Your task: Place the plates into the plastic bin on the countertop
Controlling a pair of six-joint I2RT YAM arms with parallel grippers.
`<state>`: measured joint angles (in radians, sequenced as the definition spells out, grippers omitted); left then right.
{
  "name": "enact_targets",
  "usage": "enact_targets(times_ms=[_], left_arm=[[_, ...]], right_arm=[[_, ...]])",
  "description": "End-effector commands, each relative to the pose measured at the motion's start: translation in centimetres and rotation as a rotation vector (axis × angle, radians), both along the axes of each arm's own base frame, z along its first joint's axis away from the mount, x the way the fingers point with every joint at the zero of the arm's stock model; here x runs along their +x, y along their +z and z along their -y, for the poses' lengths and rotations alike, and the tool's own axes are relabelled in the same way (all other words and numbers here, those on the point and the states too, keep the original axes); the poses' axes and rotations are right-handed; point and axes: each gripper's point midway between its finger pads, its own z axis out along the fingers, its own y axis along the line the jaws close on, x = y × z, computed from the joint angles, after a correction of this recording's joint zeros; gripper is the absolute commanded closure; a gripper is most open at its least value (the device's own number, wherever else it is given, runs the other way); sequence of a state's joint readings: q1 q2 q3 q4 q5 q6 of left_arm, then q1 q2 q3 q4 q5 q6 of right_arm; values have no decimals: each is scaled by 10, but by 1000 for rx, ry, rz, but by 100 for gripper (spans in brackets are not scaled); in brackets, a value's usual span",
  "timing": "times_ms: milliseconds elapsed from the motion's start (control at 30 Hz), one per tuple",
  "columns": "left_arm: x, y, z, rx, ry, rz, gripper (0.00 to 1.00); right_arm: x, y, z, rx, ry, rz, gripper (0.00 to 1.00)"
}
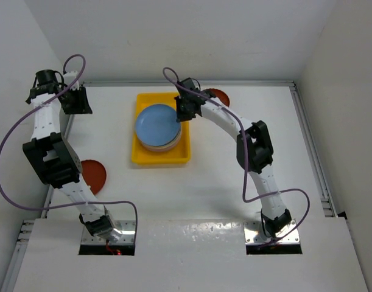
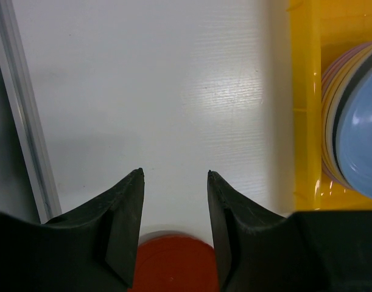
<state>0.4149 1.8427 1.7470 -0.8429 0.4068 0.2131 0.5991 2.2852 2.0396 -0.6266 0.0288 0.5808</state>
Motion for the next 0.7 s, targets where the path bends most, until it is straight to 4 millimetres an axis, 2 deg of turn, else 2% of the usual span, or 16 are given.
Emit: enact_targets(times_ms=[0,100,133,233,333,400,500,533,600,633,667], left_arm=[[-1,15,0,1,-14,49,52],[-2,12,0,-3,-14,41,52],[-3,12,-4,4,-11,42,52],[-5,8,-3,0,-11,34,52],[-12,9,-8,24,-13,32,50],[-20,0,-12,67,-26,0,47],[-47,-29,-29,153,-44,-108,34],[-63,-46,-35,162,-35,-175,32],[-93,-69,-58,221,-1,-298,31],[-109,-86,-62,214,10,-358,31],[-124,-97,-75,205,44,-402,31]], right_arm=[[10,-8,-5,-13,3,39,100],[12,-8,1,-38,-6,56,81],[13,-5,-1,-35,-2,74,66],[9,-1,3,-71,13,93,50],[8,6,8,-119,28,136,49],[8,9,7,-138,28,164,47],[5,16,9,-156,35,171,39],[5,18,11,-157,30,171,37],[4,32,14,-142,21,183,32],[2,48,16,-126,20,205,29],[1,52,16,-121,22,216,28]])
